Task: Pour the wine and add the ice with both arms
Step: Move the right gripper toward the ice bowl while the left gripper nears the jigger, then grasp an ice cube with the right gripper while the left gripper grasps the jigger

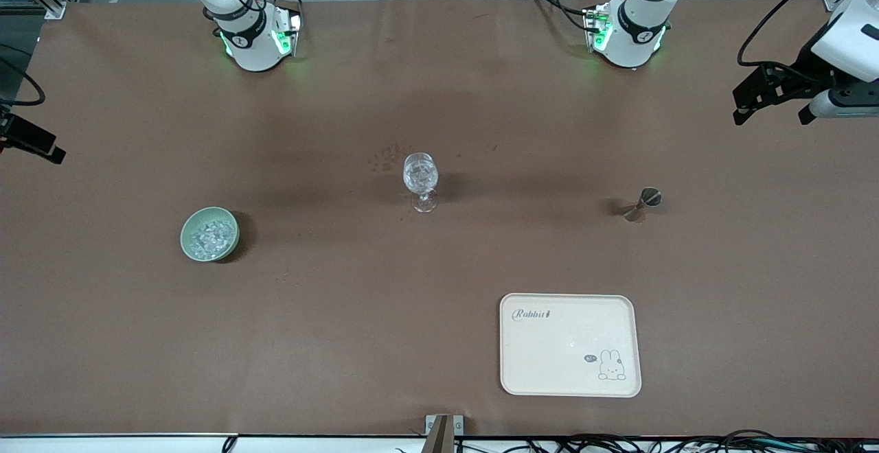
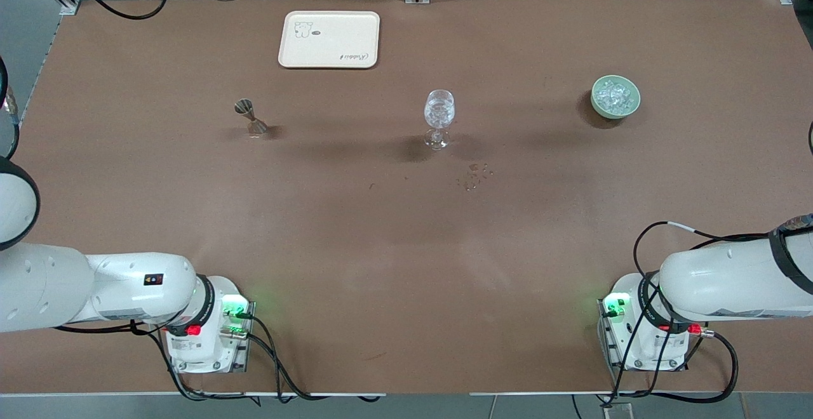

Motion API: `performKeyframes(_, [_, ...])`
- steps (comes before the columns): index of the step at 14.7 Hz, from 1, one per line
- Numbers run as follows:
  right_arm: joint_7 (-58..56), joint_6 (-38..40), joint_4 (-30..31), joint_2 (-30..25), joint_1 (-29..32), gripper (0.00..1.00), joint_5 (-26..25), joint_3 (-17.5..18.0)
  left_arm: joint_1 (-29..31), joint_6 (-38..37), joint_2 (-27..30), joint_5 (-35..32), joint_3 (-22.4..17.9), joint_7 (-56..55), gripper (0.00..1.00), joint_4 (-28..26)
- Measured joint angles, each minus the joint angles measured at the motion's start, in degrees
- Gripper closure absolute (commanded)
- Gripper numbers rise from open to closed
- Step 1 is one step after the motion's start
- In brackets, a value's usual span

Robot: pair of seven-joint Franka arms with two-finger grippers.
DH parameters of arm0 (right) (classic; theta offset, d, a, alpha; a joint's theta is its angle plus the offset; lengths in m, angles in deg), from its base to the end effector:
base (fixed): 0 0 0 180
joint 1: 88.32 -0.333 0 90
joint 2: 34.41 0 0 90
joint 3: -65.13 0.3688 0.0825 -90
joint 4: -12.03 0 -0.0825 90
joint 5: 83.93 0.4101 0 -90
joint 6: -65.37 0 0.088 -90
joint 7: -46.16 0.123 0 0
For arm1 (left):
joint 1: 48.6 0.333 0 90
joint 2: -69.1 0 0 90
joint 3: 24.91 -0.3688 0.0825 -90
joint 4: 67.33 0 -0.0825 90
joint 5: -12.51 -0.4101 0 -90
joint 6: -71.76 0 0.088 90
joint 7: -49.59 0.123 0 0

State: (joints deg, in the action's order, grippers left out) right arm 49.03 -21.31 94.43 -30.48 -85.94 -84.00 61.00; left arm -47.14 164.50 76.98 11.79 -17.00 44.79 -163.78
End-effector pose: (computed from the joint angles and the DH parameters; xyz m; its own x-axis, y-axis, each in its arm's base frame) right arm 0.5966 -0.0664 0.6815 0.9866 -0.1629 0.0066 -0.1629 -0.9866 0.0058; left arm 0.5323 -0.0647 0.6853 0.9968 -0.0292 0.0738 -0.0274 -0.9993 -0.0253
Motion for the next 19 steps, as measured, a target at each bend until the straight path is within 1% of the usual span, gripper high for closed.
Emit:
performKeyframes(4, [0.00,0.00,0.00,0.00,0.00,0.00,0.00,0.00,0.21,-0.20,-0.21,0.00,-0.45,-0.03,0.00,0.15])
performKeyframes(6, [0.00,0.00,0.00,0.00,0.00,0.00,0.00,-0.01,1.39,-0.25,-1.28,-0.01,-0.85,-0.03,0.00,0.28])
performKeyframes(10, [0.00,0.06,0.07,0.01,0.00,0.00,0.00,-0.02,6.38,-0.05,-6.16,0.00,-1.23,0.23,0.00,2.00])
performKeyframes(12, [-0.04,-0.52,1.30,0.05,-0.02,0.00,0.07,0.04,8.39,0.32,-9.29,1.08,-1.31,-0.18,0.00,2.26])
performKeyframes(14, [-0.06,-4.57,5.13,0.30,-0.11,0.00,0.21,0.16,8.78,0.46,-12.12,3.25,-1.28,-3.46,0.00,2.61])
performKeyframes(15, [-0.07,-7.62,7.76,0.68,-0.17,0.00,0.25,0.24,8.74,0.46,-13.70,4.46,-1.20,-6.26,0.03,2.96])
performKeyframes(16, [-0.09,-11.11,10.63,1.34,-0.26,0.00,0.28,0.31,8.72,0.44,-15.28,5.56,-1.14,-9.43,0.09,3.31])
performKeyframes(19, [-0.17,-22.44,18.82,4.52,-0.93,0.00,0.30,0.47,8.77,-0.20,-19.90,6.37,-1.13,-18.59,0.08,3.30])
